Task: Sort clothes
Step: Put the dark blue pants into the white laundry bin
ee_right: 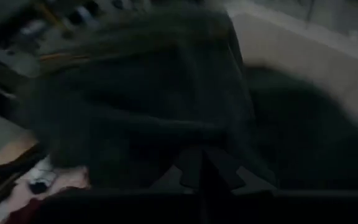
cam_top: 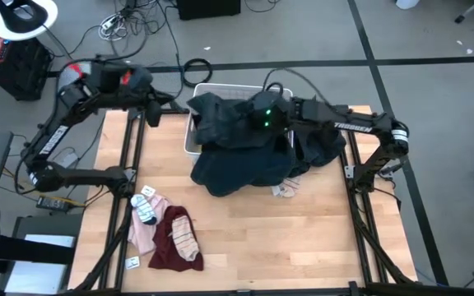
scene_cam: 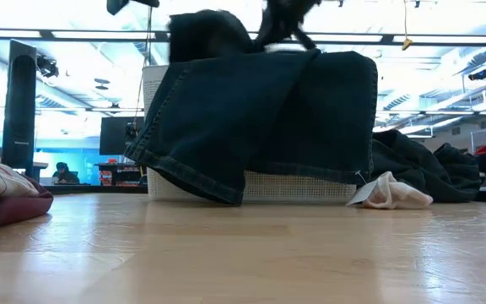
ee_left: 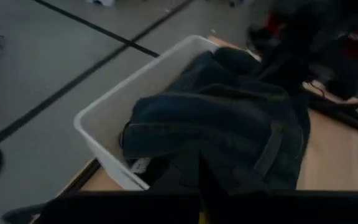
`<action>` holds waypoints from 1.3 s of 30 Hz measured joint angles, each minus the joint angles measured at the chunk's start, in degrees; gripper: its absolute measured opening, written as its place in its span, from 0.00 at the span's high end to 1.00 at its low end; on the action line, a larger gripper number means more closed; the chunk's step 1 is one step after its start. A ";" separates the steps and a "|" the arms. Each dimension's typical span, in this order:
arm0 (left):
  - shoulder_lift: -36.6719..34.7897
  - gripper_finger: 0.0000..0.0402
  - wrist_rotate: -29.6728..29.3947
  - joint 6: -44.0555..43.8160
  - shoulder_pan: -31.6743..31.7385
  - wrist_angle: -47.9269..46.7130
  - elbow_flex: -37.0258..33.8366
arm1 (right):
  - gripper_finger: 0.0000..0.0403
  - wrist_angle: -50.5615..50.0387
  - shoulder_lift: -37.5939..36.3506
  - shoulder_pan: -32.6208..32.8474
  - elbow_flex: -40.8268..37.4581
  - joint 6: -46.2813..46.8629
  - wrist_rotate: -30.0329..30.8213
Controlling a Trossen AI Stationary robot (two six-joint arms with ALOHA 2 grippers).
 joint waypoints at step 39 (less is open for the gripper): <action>-10.28 1.00 -8.07 -10.84 -0.04 -4.47 -0.07 | 1.00 -16.47 30.14 -11.45 13.01 -18.16 -28.93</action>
